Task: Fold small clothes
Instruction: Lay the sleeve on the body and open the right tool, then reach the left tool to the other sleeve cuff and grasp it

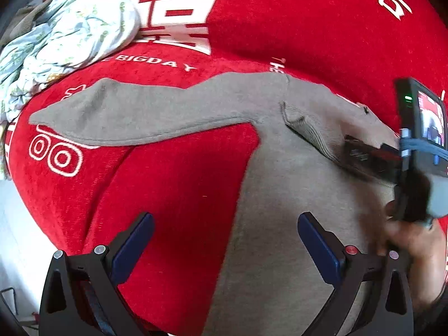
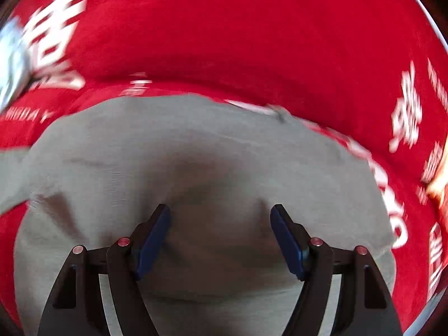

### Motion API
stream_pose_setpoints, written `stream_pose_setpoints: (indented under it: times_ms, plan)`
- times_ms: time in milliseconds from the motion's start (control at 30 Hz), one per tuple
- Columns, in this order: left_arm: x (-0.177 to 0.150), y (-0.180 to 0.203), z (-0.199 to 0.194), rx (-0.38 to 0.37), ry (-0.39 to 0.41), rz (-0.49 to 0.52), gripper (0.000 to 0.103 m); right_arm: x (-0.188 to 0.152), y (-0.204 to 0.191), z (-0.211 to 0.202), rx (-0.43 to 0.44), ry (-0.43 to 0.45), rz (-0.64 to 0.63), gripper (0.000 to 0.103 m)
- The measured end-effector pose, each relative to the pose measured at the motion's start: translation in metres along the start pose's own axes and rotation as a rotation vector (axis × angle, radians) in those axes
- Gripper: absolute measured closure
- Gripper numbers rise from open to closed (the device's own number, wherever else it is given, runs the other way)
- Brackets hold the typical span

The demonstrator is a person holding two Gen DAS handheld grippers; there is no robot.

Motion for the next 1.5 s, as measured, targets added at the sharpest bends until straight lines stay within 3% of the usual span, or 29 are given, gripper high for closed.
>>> stream_pose_setpoints:
  times_ms: [33, 100, 167, 267, 400, 567, 700, 867, 1167, 1233, 1300, 1367, 1500]
  plan:
    - [0.001, -0.006, -0.001, 0.003, 0.002, -0.011, 0.000, 0.002, -0.011, -0.007, -0.045, 0.028, -0.034, 0.022]
    - [0.002, -0.015, -0.002, 0.007, 0.006, -0.030, 0.000, 0.001, -0.041, -0.015, 0.056, 0.031, -0.085, 0.022]
    - [0.002, -0.024, -0.001, 0.010, 0.007, -0.049, 0.000, -0.002, -0.057, -0.028, 0.037, 0.071, -0.123, 0.022]
    - [0.006, -0.045, 0.003, 0.018, 0.003, -0.089, 0.000, -0.009, -0.085, -0.040, 0.124, 0.089, -0.203, 0.022]
    - [0.012, -0.084, 0.012, 0.017, -0.006, -0.194, 0.000, -0.009, -0.078, -0.044, 0.238, 0.074, -0.133, 0.022]
    - [0.027, -0.157, 0.026, 0.097, 0.020, -0.354, 0.000, -0.025, -0.042, -0.030, 0.196, 0.066, -0.065, 0.019]
    - [0.043, -0.217, 0.026, 0.145, 0.089, -0.512, 0.000, -0.032, -0.033, -0.022, 0.273, 0.035, -0.001, 0.016]
    - [0.060, -0.278, 0.040, 0.041, 0.130, -0.731, 0.001, -0.033, -0.040, -0.021, 0.236, 0.045, -0.037, 0.011]
    - [0.100, -0.298, 0.047, 0.016, 0.205, -0.726, 0.001, -0.033, -0.037, -0.019, 0.235, 0.040, -0.020, 0.006]
    - [0.104, -0.297, 0.048, 0.020, 0.216, -0.710, 0.009, -0.033, -0.037, -0.019, 0.234, 0.040, -0.018, 0.006]
    - [0.107, -0.299, 0.048, 0.033, 0.230, -0.699, 0.054, -0.033, -0.036, -0.019, 0.236, 0.042, -0.015, 0.006]
    - [0.108, -0.298, 0.054, -0.008, 0.208, -0.684, 0.080, -0.033, -0.036, -0.019, 0.236, 0.043, -0.014, 0.006]
    - [0.108, -0.300, 0.055, -0.031, 0.211, -0.659, 0.089, -0.033, -0.036, -0.019, 0.237, 0.040, -0.014, 0.005]
Point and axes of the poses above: each gripper's, at about its wrist camera, not at the fingertips, and z roughly the way its jaws point, y to its right, x to its top, the point moved 9 cm from there along z, roughly the way its jaws point, and after that the axes turned 2 degrees about -y, right-handed, at the moved point
